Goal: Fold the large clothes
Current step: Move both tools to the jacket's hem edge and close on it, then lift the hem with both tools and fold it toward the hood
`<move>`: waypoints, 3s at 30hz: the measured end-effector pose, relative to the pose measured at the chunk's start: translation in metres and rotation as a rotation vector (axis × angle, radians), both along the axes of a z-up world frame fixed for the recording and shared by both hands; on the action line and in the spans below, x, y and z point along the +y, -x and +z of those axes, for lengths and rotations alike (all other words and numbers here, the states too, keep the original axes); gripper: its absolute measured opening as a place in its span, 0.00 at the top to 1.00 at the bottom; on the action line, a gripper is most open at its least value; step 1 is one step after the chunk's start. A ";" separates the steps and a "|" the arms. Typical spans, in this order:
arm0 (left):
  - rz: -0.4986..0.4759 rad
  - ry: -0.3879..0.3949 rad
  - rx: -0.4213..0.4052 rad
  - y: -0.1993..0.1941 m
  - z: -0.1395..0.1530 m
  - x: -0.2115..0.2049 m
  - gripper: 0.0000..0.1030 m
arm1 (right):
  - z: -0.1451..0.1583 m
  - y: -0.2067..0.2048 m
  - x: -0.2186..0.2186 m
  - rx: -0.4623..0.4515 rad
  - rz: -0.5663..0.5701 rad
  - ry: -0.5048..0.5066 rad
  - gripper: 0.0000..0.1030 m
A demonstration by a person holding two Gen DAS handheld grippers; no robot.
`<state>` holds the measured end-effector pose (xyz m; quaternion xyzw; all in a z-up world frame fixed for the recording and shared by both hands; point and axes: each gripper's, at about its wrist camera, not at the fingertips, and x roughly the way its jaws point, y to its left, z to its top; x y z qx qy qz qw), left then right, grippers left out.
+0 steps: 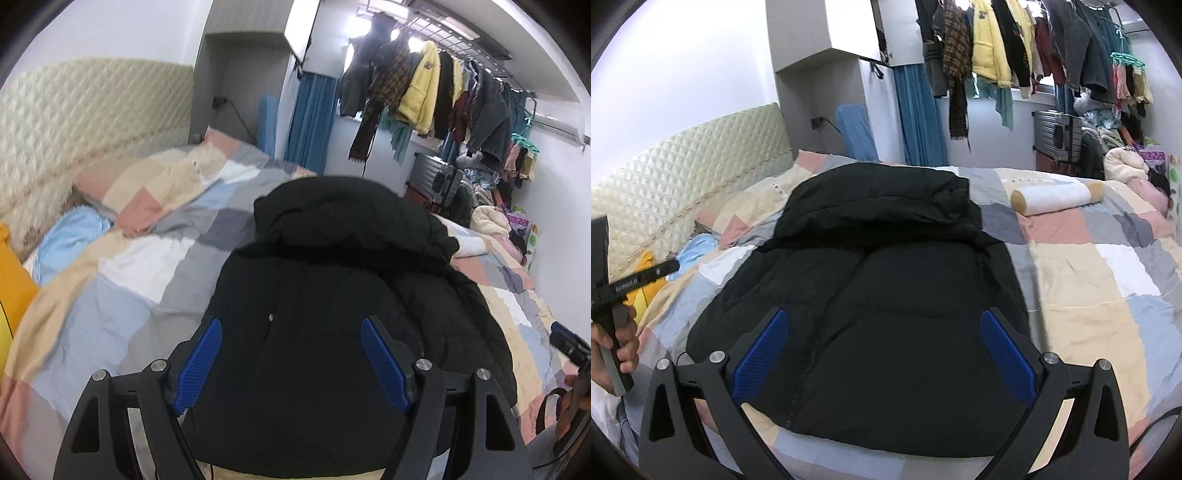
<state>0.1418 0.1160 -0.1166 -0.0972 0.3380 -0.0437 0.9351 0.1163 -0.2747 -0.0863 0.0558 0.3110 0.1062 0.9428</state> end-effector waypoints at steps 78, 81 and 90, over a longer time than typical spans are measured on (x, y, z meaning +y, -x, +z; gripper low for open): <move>0.141 0.424 0.504 -0.056 -0.137 0.061 0.25 | -0.173 -0.059 -0.130 0.811 -0.288 -0.597 0.00; 0.124 0.411 0.507 -0.057 -0.138 0.058 0.25 | -0.160 -0.065 -0.112 0.754 -0.188 -0.579 0.01; 0.042 0.454 0.470 -0.056 -0.132 0.050 0.49 | -0.131 -0.070 -0.072 0.632 -0.013 -0.462 0.16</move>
